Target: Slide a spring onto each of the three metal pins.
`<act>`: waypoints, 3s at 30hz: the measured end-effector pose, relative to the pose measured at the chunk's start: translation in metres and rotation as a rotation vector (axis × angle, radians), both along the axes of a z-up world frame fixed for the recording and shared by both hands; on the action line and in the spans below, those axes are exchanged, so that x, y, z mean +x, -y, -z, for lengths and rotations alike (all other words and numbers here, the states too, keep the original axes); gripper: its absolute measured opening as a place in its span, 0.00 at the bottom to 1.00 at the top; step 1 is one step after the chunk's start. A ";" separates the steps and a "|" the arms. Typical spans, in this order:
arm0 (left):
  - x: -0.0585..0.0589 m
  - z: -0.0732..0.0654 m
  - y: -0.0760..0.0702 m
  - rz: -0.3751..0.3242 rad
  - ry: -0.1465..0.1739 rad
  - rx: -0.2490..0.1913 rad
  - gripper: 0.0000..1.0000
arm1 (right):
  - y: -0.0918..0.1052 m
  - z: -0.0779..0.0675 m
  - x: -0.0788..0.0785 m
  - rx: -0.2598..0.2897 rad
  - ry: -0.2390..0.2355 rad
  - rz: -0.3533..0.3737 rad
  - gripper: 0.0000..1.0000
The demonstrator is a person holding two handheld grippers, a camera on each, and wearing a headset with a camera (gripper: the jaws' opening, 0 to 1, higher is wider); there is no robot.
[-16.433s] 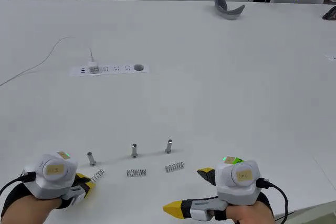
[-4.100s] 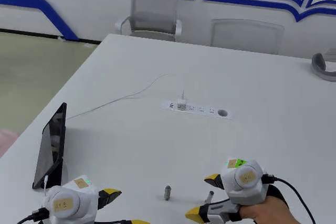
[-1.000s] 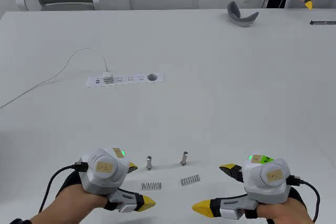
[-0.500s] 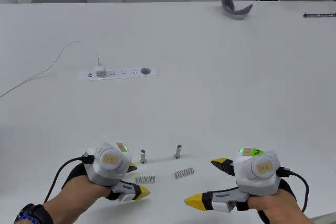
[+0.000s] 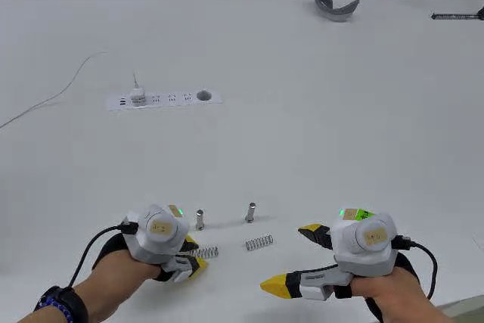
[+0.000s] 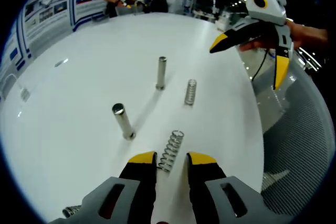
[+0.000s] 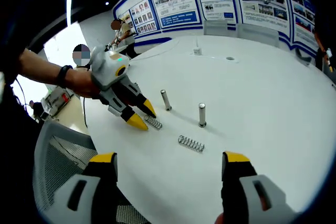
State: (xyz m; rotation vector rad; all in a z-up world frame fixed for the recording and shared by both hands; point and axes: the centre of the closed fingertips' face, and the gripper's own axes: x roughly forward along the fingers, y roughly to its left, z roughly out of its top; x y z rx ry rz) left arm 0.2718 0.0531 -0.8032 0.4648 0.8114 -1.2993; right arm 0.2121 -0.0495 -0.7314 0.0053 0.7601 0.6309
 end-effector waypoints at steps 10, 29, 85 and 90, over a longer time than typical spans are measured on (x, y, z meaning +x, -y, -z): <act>0.004 0.000 -0.002 -0.007 0.037 0.020 0.12 | -0.002 0.001 0.000 0.000 -0.002 -0.008 0.83; 0.001 -0.022 -0.018 -0.068 0.023 0.002 0.11 | -0.010 -0.004 0.000 0.036 -0.001 -0.019 0.81; -0.037 -0.117 0.004 0.125 0.150 -0.115 0.11 | -0.083 -0.043 0.027 0.386 -0.042 -0.178 0.39; -0.043 -0.118 0.009 0.157 0.151 -0.121 0.11 | -0.085 -0.045 0.026 0.411 -0.052 -0.181 0.30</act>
